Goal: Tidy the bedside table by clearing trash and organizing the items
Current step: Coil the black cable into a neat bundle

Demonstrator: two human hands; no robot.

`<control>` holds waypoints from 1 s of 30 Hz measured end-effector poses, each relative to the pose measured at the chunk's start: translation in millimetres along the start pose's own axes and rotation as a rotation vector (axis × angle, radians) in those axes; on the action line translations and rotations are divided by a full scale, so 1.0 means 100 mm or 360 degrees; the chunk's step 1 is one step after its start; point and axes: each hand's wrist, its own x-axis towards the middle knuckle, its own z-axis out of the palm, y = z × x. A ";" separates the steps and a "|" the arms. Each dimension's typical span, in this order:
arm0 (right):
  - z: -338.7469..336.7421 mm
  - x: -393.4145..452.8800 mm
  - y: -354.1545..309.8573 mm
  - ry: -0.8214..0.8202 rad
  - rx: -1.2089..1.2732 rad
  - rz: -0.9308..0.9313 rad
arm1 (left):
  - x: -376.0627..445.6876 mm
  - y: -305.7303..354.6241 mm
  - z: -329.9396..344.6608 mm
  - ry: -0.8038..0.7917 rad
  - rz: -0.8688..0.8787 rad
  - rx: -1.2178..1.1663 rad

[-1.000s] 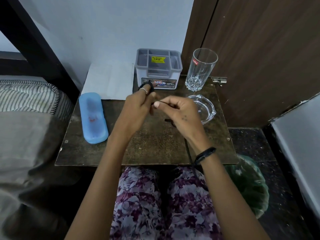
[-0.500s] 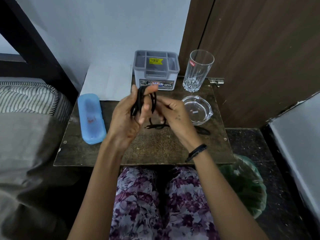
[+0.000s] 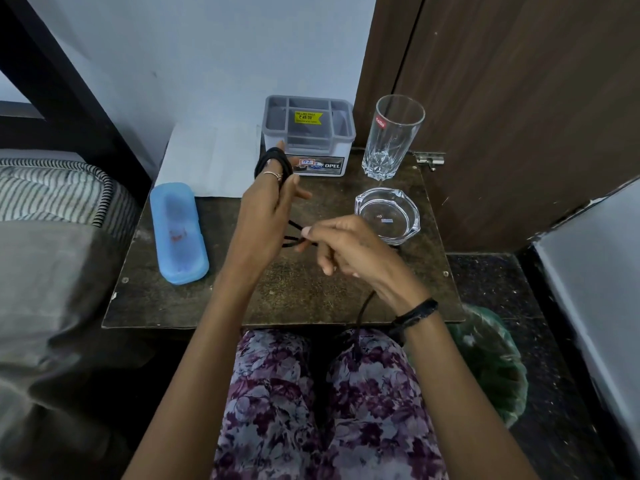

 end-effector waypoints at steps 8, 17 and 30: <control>0.17 0.20 0.09 0.0413 0.0024 -0.0045 | 0.02 0.03 -0.09 0.0200 -0.0264 -0.0789; 0.43 0.26 0.10 0.0297 0.0655 0.0037 | 0.07 0.00 -0.10 0.0376 -0.0546 -0.1581; -0.16 0.09 -0.16 0.0950 -0.0104 -0.0345 | -0.18 -0.19 -0.27 -0.0153 -0.0357 -0.0120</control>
